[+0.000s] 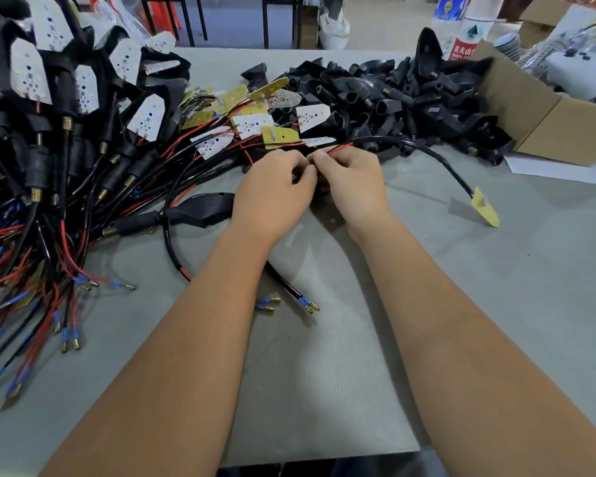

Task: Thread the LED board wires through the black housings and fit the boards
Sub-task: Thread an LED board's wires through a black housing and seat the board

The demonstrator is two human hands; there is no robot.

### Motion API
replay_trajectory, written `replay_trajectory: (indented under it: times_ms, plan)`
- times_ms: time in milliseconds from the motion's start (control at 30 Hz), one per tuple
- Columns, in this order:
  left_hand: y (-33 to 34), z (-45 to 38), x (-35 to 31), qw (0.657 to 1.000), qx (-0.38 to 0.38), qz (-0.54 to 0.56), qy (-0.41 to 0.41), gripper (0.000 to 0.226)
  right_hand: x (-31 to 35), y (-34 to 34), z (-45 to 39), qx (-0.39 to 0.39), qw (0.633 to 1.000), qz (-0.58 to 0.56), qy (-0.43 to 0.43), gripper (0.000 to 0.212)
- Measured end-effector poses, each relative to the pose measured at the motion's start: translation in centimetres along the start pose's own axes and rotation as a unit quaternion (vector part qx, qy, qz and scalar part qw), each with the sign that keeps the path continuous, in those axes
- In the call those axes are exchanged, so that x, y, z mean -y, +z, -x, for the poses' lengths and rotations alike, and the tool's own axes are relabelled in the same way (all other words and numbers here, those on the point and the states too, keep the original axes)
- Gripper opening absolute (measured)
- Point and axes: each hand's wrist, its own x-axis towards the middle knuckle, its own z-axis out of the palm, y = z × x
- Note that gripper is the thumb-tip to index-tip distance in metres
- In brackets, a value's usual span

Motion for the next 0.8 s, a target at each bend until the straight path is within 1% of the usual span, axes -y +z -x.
replay_trajectory:
  times_ms: [67,133,233,300,367,433,533,600,633,700,733,800]
  plan:
    - [-0.3,0.1,-0.1,0.999,-0.007,0.044,-0.023,0.04,0.3,-0.1,0.1,0.01,0.999,-0.051,0.012,0.025]
    - [-0.4,0.2,-0.1,0.996,-0.019,0.072,-0.052,0.049,0.5,-0.2,0.0,0.017,0.991,-0.125,0.035,0.026]
    - [-0.6,0.2,0.0,0.997,-0.032,0.049,-0.06,0.052,0.7,-0.5,-0.1,-0.016,0.983,-0.18,0.041,0.027]
    - [-0.6,0.3,0.0,0.997,-0.024,0.043,-0.056,0.052,0.7,-0.7,-0.1,-0.038,0.979,-0.196,0.044,0.026]
    - [-0.8,0.4,0.0,0.997,-0.006,0.056,-0.056,0.057,0.7,-0.9,0.0,-0.044,0.973,-0.221,0.052,0.026]
    - [-1.0,0.4,0.2,0.994,0.013,0.091,-0.054,0.057,0.7,-1.0,0.0,-0.053,0.969,-0.234,0.056,0.025]
    - [-1.1,0.4,0.6,0.988,0.042,0.141,-0.054,0.056,0.6,-1.1,-0.2,-0.084,0.972,-0.216,0.048,0.023]
    - [-0.9,0.4,0.7,0.986,0.029,0.154,-0.049,0.054,0.5,-1.3,-0.3,-0.115,0.976,-0.18,0.039,0.023]
    - [-0.8,0.3,0.8,0.989,0.008,0.139,-0.039,0.05,0.4,-1.4,-0.3,-0.131,0.978,-0.161,0.036,0.023]
    - [-0.6,0.0,1.0,0.997,-0.035,0.072,-0.006,0.042,0.3,-1.5,-0.5,-0.154,0.979,-0.128,0.028,0.023]
    - [-0.6,-0.2,1.1,0.998,-0.039,0.057,0.007,0.038,0.2,-1.5,-0.5,-0.16,0.98,-0.114,0.023,0.023]
    - [-0.6,-0.3,1.3,0.996,-0.003,0.084,0.013,0.025,0.1,-1.4,-0.4,-0.165,0.983,-0.077,0.013,0.024]
